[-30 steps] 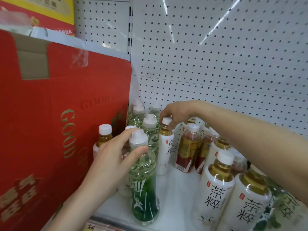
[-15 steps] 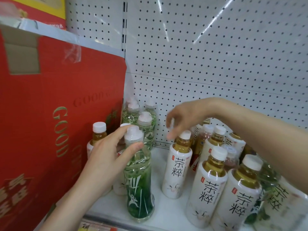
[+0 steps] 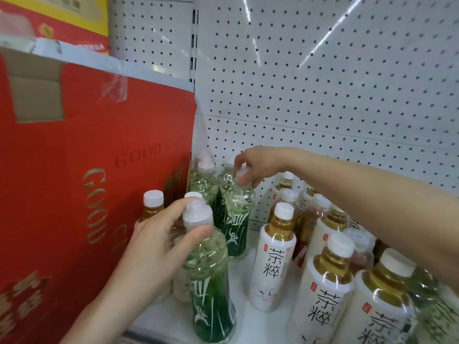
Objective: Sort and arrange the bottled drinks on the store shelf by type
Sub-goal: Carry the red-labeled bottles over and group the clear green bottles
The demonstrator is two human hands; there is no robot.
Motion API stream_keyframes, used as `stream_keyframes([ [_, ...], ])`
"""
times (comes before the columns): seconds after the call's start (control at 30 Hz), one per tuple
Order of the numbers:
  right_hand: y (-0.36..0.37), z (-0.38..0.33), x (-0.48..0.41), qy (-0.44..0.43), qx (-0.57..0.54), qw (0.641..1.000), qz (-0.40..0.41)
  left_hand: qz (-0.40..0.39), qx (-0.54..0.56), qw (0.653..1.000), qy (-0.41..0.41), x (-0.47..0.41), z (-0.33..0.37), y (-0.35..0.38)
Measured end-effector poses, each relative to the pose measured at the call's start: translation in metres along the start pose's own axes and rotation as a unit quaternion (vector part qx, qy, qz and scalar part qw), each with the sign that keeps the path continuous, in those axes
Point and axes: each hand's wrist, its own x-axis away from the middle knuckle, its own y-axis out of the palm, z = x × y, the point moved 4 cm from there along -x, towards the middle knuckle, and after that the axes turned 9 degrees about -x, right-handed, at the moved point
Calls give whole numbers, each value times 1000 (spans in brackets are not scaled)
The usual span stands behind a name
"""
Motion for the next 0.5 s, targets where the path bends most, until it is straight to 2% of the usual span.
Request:
stream_keyframes([
  [0.27, 2, -10, -27, -46, 24, 998, 23, -5, -3, 1000, -5, 1, 0, 0],
  [0.37, 2, -10, -17, -41, 72, 996, 32, -11, -12, 1000, -7, -1, 2, 4],
  [0.43, -5, -16, 3, -74, 113, 988, 71, -5, -20, 1000, -8, -1, 4, 7],
  [0.5, -8, -31, 34, -141, 64, 983, 98, 0, -44, 999, -1, -2, 7, 12],
])
